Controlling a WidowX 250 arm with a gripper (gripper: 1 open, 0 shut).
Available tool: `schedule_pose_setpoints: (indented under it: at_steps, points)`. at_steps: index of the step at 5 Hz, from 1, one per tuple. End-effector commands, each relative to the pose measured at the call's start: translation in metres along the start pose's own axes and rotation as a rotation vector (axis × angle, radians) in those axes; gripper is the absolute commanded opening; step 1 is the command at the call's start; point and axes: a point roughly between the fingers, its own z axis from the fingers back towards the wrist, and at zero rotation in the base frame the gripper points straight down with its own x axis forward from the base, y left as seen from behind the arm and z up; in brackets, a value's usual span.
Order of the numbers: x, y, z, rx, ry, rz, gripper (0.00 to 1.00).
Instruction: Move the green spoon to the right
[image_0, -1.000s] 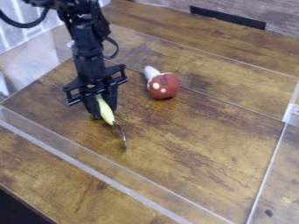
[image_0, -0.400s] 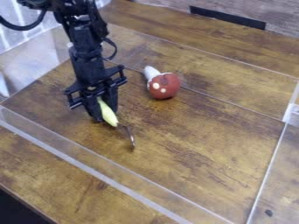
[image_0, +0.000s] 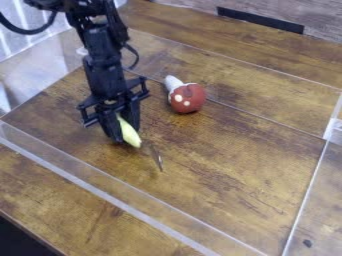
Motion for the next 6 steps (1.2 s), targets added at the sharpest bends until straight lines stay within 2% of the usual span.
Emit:
schedule_pose_setpoints:
  at_steps: [1,2,4,6]
  points:
    - [0.006,0.008,0.025,-0.093,-0.024,0.068,0.00]
    - [0.010,0.017,0.022,-0.113,-0.015,0.134,0.00]
    - [0.028,0.031,0.016,-0.128,-0.009,0.148,0.00]
    - [-0.013,0.009,0.045,-0.149,0.048,0.005,0.00]
